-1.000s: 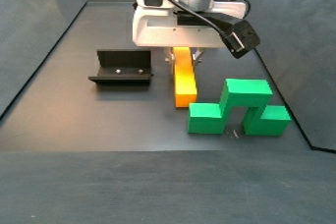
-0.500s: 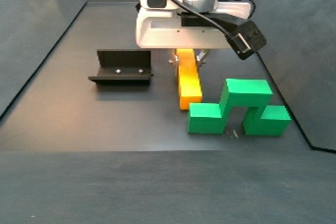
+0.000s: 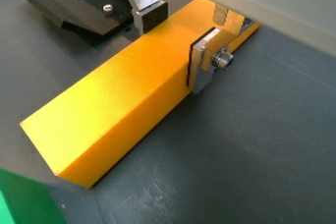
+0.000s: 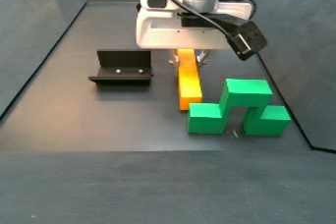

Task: Pick up the yellow object. Move up. Move to above the board. Insert the yellow object.
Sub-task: Move up, then move to above the board.

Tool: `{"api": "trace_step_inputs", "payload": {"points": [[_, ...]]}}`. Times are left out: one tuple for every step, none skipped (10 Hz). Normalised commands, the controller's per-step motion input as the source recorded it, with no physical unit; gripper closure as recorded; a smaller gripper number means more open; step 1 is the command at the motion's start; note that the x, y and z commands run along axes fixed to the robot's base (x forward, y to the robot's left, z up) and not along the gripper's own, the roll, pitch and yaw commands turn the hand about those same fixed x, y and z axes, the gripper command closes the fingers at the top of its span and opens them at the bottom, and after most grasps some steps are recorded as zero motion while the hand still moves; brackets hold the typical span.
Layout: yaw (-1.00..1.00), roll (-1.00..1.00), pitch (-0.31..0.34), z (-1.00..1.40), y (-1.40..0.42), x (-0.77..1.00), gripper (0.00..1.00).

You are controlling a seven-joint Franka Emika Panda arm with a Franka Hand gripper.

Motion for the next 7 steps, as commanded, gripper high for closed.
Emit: {"api": "trace_step_inputs", "payload": {"points": [[0.0, 0.0, 0.036, 0.8, 0.01, -0.05, 1.0], [0.0, 0.01, 0.061, 0.61, 0.01, -0.08, 1.0], [0.0, 0.04, 0.034, 0.33, 0.01, -0.04, 1.0], [0.0, 0.0, 0.0, 1.4, 0.0, 0.0, 1.0], [0.0, 0.0, 0.01, 1.4, 0.0, 0.0, 1.0], [0.0, 0.02, 0.041, 1.4, 0.0, -0.03, 1.0], [0.0, 0.05, 0.0, 1.4, 0.0, -0.01, 1.0]]}}
